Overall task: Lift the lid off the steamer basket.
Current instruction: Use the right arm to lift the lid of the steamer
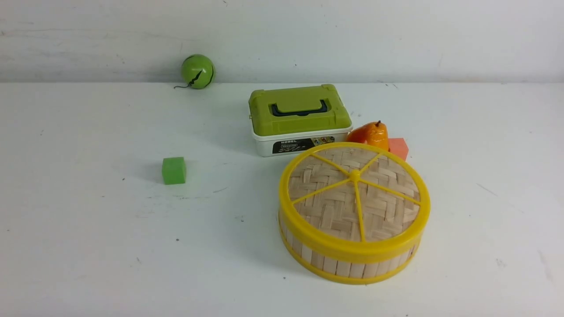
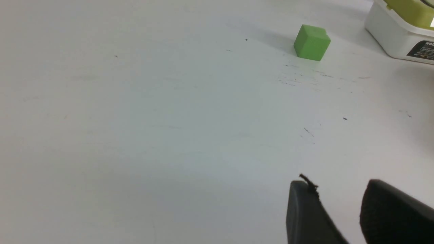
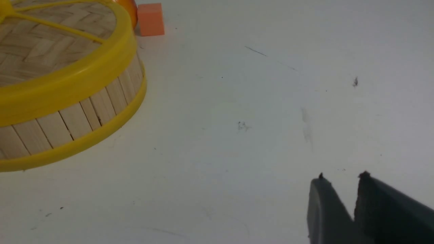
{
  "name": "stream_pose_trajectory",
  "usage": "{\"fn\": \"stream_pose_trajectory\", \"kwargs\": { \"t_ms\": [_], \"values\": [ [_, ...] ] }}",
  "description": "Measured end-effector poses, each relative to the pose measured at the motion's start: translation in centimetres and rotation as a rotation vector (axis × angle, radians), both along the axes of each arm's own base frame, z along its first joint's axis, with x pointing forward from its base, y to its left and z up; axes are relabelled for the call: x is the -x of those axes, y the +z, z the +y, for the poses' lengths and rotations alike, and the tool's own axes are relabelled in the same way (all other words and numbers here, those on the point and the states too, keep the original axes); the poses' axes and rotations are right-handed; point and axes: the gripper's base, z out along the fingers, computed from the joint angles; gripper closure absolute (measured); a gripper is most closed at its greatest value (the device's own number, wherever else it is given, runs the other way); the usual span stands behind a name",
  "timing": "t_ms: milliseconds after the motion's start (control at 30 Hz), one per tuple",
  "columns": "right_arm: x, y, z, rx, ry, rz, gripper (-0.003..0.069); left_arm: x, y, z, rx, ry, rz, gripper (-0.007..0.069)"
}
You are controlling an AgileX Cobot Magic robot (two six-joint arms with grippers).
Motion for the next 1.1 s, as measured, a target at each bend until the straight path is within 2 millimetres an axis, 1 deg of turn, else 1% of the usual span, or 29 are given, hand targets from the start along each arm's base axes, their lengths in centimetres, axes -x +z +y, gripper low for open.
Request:
{"fn": "stream_pose_trajectory", "kwargs": {
  "t_ms": [67,133,167,233,267,300,333,367,400,433,533,667,767,833,867,900,967,1033,1067,1100],
  "values": [
    [0.0,0.0,0.1,-0.026,-0.001,-0.001,0.0510,0.0,0.0,0.0,0.000,0.000,0.000,0.0386],
    [0.0,0.0,0.4,-0.189,-0.012,-0.011,0.0504,0.0,0.0,0.0,0.000,0.000,0.000,0.0386],
    [0.0,0.1,0.5,-0.210,-0.014,-0.012,0.0504,0.0,0.0,0.0,0.000,0.000,0.000,0.0386],
    [0.0,0.2,1.2,-0.577,-0.040,-0.014,0.0501,0.0,0.0,0.0,0.000,0.000,0.000,0.0386],
    [-0.1,0.2,1.3,-0.609,-0.043,-0.012,0.0501,0.0,0.0,0.0,0.000,0.000,0.000,0.0386],
    [-0.1,0.2,1.5,-0.726,-0.051,-0.009,0.0499,0.0,0.0,0.0,0.000,0.000,0.000,0.0386],
    [-0.1,0.3,1.9,-0.946,-0.067,0.002,0.0496,0.0,0.0,0.0,0.000,0.000,0.000,0.0386],
    [-0.1,0.3,1.9,-0.960,-0.068,0.002,0.0496,0.0,0.0,0.0,0.000,0.000,0.000,0.0386],
    [-0.1,0.4,2.0,-1.025,-0.072,-0.001,0.0494,0.0,0.0,0.0,0.000,0.000,0.000,0.0386],
    [-0.1,0.5,2.0,-1.053,-0.073,-0.010,0.0494,0.0,0.0,0.0,0.000,0.000,0.000,0.0386],
    [-0.2,0.8,1.9,-1.047,-0.073,-0.040,0.0491,0.0,0.0,0.0,0.000,0.000,0.000,0.0386],
    [-0.3,1.1,1.6,-0.976,-0.067,-0.101,0.0488,0.0,0.0,0.0,0.000,0.000,0.000,0.0386],
    [-0.3,1.3,1.5,-0.893,-0.045,-0.115,0.0486,0.0,0.0,0.0,0.000,0.000,0.000,0.0386],
    [-0.2,2.1,1.6,-0.832,-0.015,-0.124,0.0486,0.0,0.0,0.0,0.000,0.000,0.000,0.0386],
    [0.0,2.7,1.7,-0.795,0.005,-0.129,0.0489,0.0,0.0,0.0,0.000,0.000,0.000,0.0386],
    [0.1,3.8,1.8,-0.737,0.031,-0.143,0.0498,0.0,0.0,0.0,0.000,0.000,0.000,0.0386],
    [0.1,7.1,1.9,-0.564,0.087,-0.151,0.0550,0.0,0.0,0.0,0.000,0.000,0.000,0.0386],
    [-0.3,8.9,2.0,-0.481,0.114,-0.127,0.0588,0.0,0.0,0.0,0.000,0.000,0.000,0.0386],
    [-0.9,11.1,2.2,-0.348,0.159,-0.077,0.0638,0.0,0.0,0.0,0.000,0.000,0.000,0.0386],
    [-1.2,11.8,2.2,-0.317,0.169,-0.069,0.0650,0.0,0.0,0.0,0.000,0.000,0.000,0.0386]
  ]
}}
